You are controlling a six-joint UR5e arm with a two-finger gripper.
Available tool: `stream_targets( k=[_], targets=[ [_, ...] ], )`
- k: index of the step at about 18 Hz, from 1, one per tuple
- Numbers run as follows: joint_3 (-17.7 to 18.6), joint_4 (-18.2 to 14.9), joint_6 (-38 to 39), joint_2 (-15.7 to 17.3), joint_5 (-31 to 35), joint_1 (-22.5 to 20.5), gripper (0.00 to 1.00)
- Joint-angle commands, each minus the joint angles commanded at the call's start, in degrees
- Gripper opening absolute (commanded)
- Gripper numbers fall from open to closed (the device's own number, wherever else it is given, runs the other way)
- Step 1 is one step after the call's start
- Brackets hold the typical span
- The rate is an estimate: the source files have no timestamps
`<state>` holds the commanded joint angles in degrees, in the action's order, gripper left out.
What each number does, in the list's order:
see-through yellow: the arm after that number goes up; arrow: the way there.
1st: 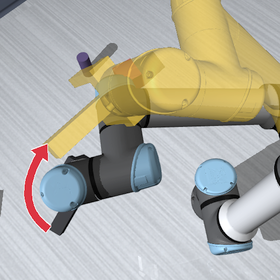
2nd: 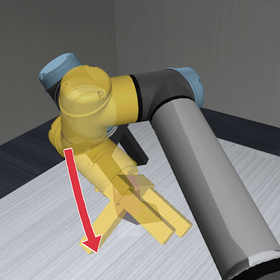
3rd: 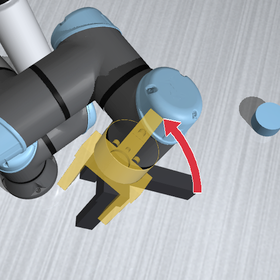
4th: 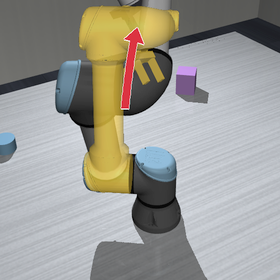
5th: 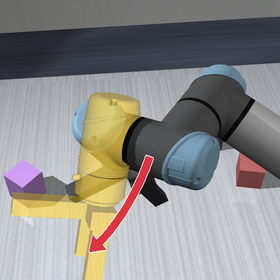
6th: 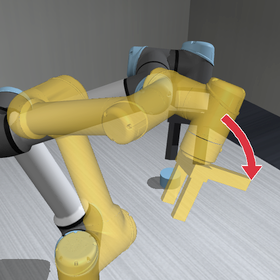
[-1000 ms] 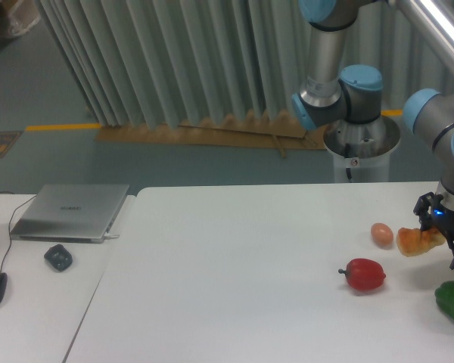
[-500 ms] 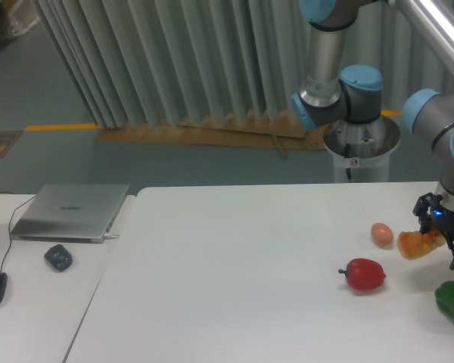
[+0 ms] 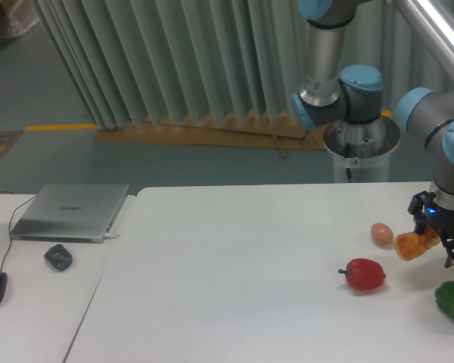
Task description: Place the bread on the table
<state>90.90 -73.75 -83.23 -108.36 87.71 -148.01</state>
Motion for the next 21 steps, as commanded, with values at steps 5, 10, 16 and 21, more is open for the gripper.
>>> stream_targets(
  k=[5, 10, 16, 21],
  targets=[
    [-0.1, 1.1, 0.5, -0.1, 0.5, 0.5, 1.00],
    [2.0, 0.2, 0.3, 2.8, 0.9, 0.6, 1.00],
    [-0.7, 0.0, 1.9, 1.7, 2.7, 0.3, 1.00],
    [0.3, -0.3, 1.7, 2.1, 2.5, 0.2, 1.00]
  ],
)
